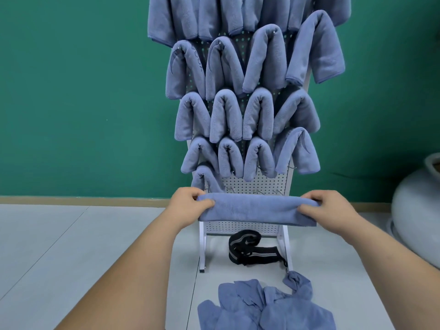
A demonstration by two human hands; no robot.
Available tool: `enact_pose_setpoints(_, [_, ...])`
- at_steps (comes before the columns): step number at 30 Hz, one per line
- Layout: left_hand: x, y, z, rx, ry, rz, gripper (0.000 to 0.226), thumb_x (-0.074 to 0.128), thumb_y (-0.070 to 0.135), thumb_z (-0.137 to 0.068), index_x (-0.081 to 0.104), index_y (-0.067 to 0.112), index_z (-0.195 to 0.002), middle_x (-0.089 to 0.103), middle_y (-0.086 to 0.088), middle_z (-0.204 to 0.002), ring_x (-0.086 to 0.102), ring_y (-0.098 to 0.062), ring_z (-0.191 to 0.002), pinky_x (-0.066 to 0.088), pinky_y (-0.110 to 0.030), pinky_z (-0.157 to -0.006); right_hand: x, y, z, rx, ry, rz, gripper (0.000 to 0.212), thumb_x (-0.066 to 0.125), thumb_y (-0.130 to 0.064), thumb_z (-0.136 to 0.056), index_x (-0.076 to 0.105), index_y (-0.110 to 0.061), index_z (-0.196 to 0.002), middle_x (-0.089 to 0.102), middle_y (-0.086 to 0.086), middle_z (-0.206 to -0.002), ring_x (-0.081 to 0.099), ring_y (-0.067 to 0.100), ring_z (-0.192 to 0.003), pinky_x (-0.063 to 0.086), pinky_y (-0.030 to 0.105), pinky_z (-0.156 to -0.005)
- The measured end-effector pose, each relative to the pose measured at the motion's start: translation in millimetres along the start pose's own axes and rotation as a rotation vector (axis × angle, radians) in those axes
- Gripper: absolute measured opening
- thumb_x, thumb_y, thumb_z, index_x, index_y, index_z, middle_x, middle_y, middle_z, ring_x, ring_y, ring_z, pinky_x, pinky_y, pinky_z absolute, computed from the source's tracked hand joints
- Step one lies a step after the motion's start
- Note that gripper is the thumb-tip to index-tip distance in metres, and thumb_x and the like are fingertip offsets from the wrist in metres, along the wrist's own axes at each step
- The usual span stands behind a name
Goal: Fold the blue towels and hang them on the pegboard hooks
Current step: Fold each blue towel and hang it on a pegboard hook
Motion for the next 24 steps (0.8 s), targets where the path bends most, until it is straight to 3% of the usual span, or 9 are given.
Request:
enact_pose_setpoints(2, [-5, -6, -1, -0.067, 0.021, 0.158, 0.018, 0.075, 0.030, -0.091, 0.071, 0.015, -0.083, 0.060, 0.004, -0.074, 0.050, -0.015, -0.070, 0.041, -0.030, -0.066, 1, 6, 0, 0.052, -0.037, -0.273, 0.007, 0.076, -0.023, -0.088, 0.076, -0.019, -0.082, 0.069, -0.002, -0.076, 0.056, 0.017, -0.073, 0.045, 0.031, -0.069])
enact_pose_setpoints(6, [-5, -4, 2, -0.081, -0.052, 0.381, 0.014, 0.073, 0.025, -0.099, 0.072, 0.012, -0.105, 0.078, -0.002, -0.091, 0.072, -0.019, -0.083, 0.063, -0.040, -0.076, 5, 5, 2, 0.111, -0.151, -0.588, 0.014, 0.079, -0.023, -0.094, 0.079, -0.014, -0.105, 0.081, 0.004, -0.100, 0.072, 0.017, -0.089, 0.058, 0.034, -0.084])
enact_pose_setpoints(10, [-8, -7, 1, -0.063, 0.014, 0.309, 0.012, 0.076, 0.022, -0.097, 0.072, 0.012, -0.104, 0.078, -0.005, -0.087, 0.070, -0.017, -0.073, 0.062, -0.035, -0.062, 1, 16, -5, 0.152, -0.013, -0.508, 0.017, 0.088, -0.021, -0.086, 0.080, -0.012, -0.099, 0.079, 0.004, -0.089, 0.068, 0.013, -0.075, 0.056, 0.027, -0.071])
enact_pose_setpoints(13, [-9, -2, -3, 0.025, 0.144, -0.160, 0.015, 0.077, 0.033, -0.093, 0.068, 0.022, -0.091, 0.067, 0.002, -0.078, 0.061, -0.022, -0.074, 0.053, -0.035, -0.066, 4, 16, -9, 0.135, 0.118, -0.333, 0.016, 0.090, -0.026, -0.083, 0.078, -0.018, -0.088, 0.077, 0.007, -0.084, 0.064, 0.019, -0.073, 0.052, 0.034, -0.069])
enact_pose_setpoints(15, [-2, 7, 0, 0.017, 0.188, -0.281, 0.019, 0.072, 0.036, -0.094, 0.060, 0.022, -0.088, 0.064, 0.003, -0.082, 0.060, -0.025, -0.079, 0.047, -0.033, -0.067, 11, 7, -8, 0.114, 0.169, -0.225, 0.015, 0.084, -0.028, -0.087, 0.072, -0.020, -0.087, 0.075, 0.005, -0.082, 0.065, 0.024, -0.076, 0.050, 0.035, -0.068])
enact_pose_setpoints(19, [14, 26, 7, -0.021, 0.216, -0.194, 0.014, 0.062, 0.028, -0.091, 0.053, 0.018, -0.092, 0.064, -0.001, -0.086, 0.061, -0.026, -0.081, 0.046, -0.034, -0.065, 25, -17, 0, 0.091, 0.221, -0.189, 0.014, 0.070, -0.025, -0.094, 0.060, -0.017, -0.098, 0.067, 0.002, -0.088, 0.062, 0.021, -0.082, 0.045, 0.034, -0.066])
enact_pose_setpoints(24, [37, 45, 16, -0.058, 0.201, 0.037, 0.012, 0.061, 0.016, -0.090, 0.051, 0.018, -0.098, 0.062, 0.000, -0.088, 0.056, -0.021, -0.076, 0.042, -0.030, -0.059, 47, -54, 12, 0.040, 0.207, -0.310, 0.019, 0.068, -0.018, -0.095, 0.054, -0.021, -0.107, 0.066, 0.001, -0.090, 0.061, 0.016, -0.079, 0.043, 0.030, -0.060])
Point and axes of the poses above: each hand's wrist, its own z-axis away from the middle knuckle, its own x-axis out of the palm, y = z × x, the point moved 7 cm from there along -z, towards the middle knuckle
